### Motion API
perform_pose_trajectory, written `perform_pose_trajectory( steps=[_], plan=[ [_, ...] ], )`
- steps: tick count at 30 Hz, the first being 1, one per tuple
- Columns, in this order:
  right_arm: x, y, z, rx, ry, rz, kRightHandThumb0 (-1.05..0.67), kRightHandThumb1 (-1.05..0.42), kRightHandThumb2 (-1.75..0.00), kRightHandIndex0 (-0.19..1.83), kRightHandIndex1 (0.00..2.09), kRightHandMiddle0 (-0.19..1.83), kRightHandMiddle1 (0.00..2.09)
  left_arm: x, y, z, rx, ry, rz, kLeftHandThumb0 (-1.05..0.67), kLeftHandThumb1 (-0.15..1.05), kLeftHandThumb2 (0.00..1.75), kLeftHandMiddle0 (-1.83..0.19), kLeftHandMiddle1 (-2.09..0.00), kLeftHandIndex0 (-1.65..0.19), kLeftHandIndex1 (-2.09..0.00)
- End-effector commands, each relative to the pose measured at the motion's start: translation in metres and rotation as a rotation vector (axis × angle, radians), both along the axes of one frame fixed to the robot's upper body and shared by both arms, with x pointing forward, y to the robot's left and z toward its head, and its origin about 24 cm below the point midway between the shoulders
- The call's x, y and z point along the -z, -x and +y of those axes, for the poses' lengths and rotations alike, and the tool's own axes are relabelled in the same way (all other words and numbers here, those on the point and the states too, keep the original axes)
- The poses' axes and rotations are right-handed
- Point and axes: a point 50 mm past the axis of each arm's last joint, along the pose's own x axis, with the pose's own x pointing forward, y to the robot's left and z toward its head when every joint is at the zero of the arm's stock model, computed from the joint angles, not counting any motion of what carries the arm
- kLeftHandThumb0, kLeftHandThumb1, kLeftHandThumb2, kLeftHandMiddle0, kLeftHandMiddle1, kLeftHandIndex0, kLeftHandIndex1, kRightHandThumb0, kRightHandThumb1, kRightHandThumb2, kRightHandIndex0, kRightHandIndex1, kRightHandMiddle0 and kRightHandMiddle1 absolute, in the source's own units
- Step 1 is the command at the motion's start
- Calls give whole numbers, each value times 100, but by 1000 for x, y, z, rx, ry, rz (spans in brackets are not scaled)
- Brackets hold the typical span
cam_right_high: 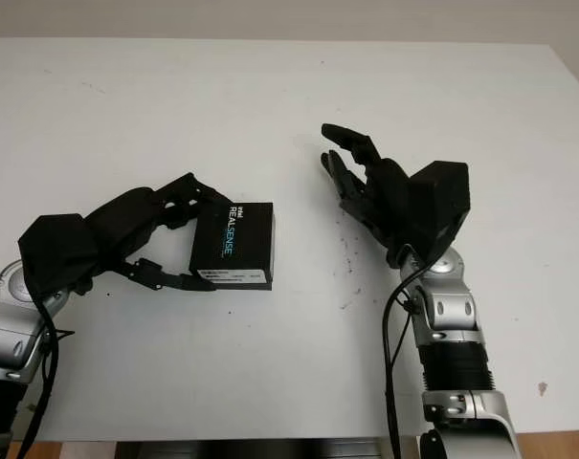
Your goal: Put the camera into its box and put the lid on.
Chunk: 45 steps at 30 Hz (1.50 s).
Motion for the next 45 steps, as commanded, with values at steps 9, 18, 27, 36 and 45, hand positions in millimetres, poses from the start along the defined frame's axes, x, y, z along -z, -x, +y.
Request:
perform_pose_trajectory(
  steps=[9, 18, 27, 36, 45],
  plan=[
    [-3, 2, -3, 2, 11, -15, -54, -105, -61, 17, 5, -18, 76, -1, -2, -5, 14, -14, -12, -48, 105, 50, -25, -6, -66, -193],
    [-4, 2, -3, 7, 13, -17, -54, -105, -60, 18, 5, -16, 75, -8, 6, -7, 13, -289, -68, -69, 105, 26, 19, 0, 17, -7],
    [-4, 2, -3, 2, 16, -19, -53, -105, -61, 17, 5, -17, 76, -10, 11, -10, 5, -485, -99, -89, 105, 18, 19, 0, 19, 0],
    [-4, 3, -3, 0, 19, -10, -54, -105, -61, 16, 5, -17, 74, -23, 18, -1, 47, -511, -30, -97, 99, 5, 19, 0, 19, 0],
    [-3, 4, -3, -4, 18, -11, -52, -105, -62, 15, 4, -16, 70, -57, 28, 24, 185, -444, 109, -69, 83, 2, 19, 0, 19, 0]
  ],
)
